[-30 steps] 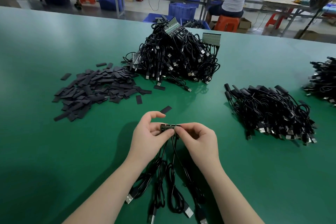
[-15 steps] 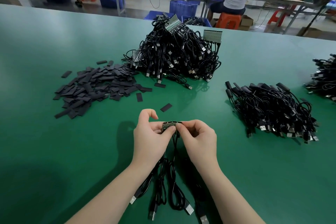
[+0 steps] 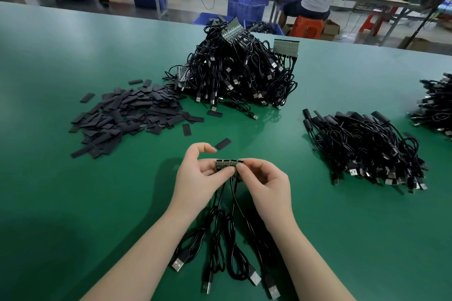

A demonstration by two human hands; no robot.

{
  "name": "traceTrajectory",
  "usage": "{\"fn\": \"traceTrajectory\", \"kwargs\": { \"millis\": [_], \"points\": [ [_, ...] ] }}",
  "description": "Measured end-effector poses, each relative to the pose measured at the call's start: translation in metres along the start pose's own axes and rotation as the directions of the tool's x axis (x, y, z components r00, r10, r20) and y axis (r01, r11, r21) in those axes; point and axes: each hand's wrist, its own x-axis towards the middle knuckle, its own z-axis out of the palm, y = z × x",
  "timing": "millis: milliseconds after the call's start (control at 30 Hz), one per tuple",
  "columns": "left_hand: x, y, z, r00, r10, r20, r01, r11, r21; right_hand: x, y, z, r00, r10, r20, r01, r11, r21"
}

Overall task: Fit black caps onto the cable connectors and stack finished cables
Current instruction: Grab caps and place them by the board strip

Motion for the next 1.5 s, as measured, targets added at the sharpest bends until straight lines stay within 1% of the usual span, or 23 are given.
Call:
{"fn": "traceTrajectory", "kwargs": {
  "millis": [100,167,233,300,333,433,533,567,633,667,700,733,800,833,867,933,1000,1100,1200,1400,1500],
  "points": [
    [0.001,-0.001,0.000,1.000,-0.014,0.019,0.014,1.000,-0.021,0.003,-0.001,-0.002,1.000,0.010,0.009,-0.010,1.000,-0.003],
    [0.002,-0.003,0.000,1.000,-0.026,-0.010,0.026,1.000,-0.003,0.005,-0.001,-0.004,1.000,-0.002,-0.019,0.002,1.000,-0.014],
    [0.003,-0.005,-0.003,0.999,-0.010,-0.050,0.016,0.993,0.121,0.005,0.000,-0.006,0.998,0.003,-0.067,-0.004,1.000,-0.008],
    [0.002,-0.006,-0.005,0.998,0.046,-0.044,-0.030,0.952,0.305,0.006,0.001,-0.009,0.992,0.002,-0.123,-0.001,1.000,0.012],
    [0.001,-0.007,-0.005,0.997,0.072,-0.031,-0.056,0.929,0.367,0.006,0.000,-0.010,0.988,-0.009,-0.154,0.011,1.000,0.013],
    [0.000,-0.007,-0.005,0.994,0.110,-0.009,-0.095,0.890,0.446,0.006,-0.004,-0.016,0.961,-0.087,-0.262,0.087,0.996,-0.012],
    [0.001,-0.010,-0.006,0.995,0.102,0.001,-0.089,0.859,0.504,0.007,-0.010,-0.023,0.902,-0.173,-0.395,0.195,0.981,0.016],
    [0.001,-0.011,-0.007,0.994,0.113,0.004,-0.097,0.835,0.542,0.008,-0.013,-0.027,0.892,-0.178,-0.415,0.214,0.976,0.040],
    [0.000,-0.009,-0.006,0.983,0.184,0.004,-0.150,0.789,0.596,0.011,-0.016,-0.032,0.915,-0.143,-0.378,0.189,0.978,0.088],
    [0.000,-0.006,-0.006,0.975,0.222,-0.001,-0.179,0.789,0.588,0.011,-0.016,-0.034,0.939,-0.113,-0.325,0.155,0.982,0.105],
    [-0.001,-0.003,-0.005,0.971,0.240,-0.007,-0.197,0.811,0.551,0.012,-0.016,-0.033,0.963,-0.086,-0.257,0.118,0.987,0.113],
    [-0.001,0.000,-0.005,0.973,0.232,-0.003,-0.203,0.855,0.478,0.011,-0.015,-0.031,0.981,-0.067,-0.184,0.088,0.990,0.108],
    [-0.003,0.005,-0.002,0.987,0.152,0.056,-0.161,0.952,0.261,0.009,-0.013,-0.024,0.997,-0.059,-0.051,0.063,0.996,0.070],
    [-0.004,0.007,-0.001,0.989,0.111,0.093,-0.126,0.978,0.168,0.008,-0.013,-0.021,0.998,-0.064,0.005,0.064,0.997,0.051],
    [-0.005,0.008,0.001,0.990,0.086,0.115,-0.098,0.989,0.110,0.007,-0.012,-0.019,0.996,-0.069,0.056,0.067,0.997,0.035],
    [-0.005,0.008,0.002,0.991,0.053,0.119,-0.061,0.996,0.062,0.005,-0.013,-0.017,0.991,-0.065,0.120,0.064,0.998,0.013],
    [-0.004,0.009,0.002,0.993,0.028,0.116,-0.032,0.999,0.033,0.005,-0.013,-0.018,0.989,-0.056,0.135,0.056,0.998,0.003],
    [-0.004,0.008,0.001,0.992,0.021,0.121,-0.021,1.000,-0.001,0.004,-0.012,-0.016,0.992,-0.040,0.120,0.040,0.999,0.002],
    [-0.006,0.007,0.003,0.993,0.032,0.115,-0.034,0.999,0.011,0.003,-0.011,-0.013,0.994,-0.030,0.101,0.034,0.998,-0.043],
    [-0.007,0.008,0.005,0.993,0.080,0.084,-0.086,0.993,0.077,0.003,-0.013,-0.015,0.991,-0.038,0.125,0.041,0.999,-0.022],
    [-0.008,0.009,0.005,0.992,0.102,0.067,-0.107,0.991,0.077,0.003,-0.012,-0.014,0.995,-0.023,0.102,0.027,0.999,-0.041]
  ]
}}
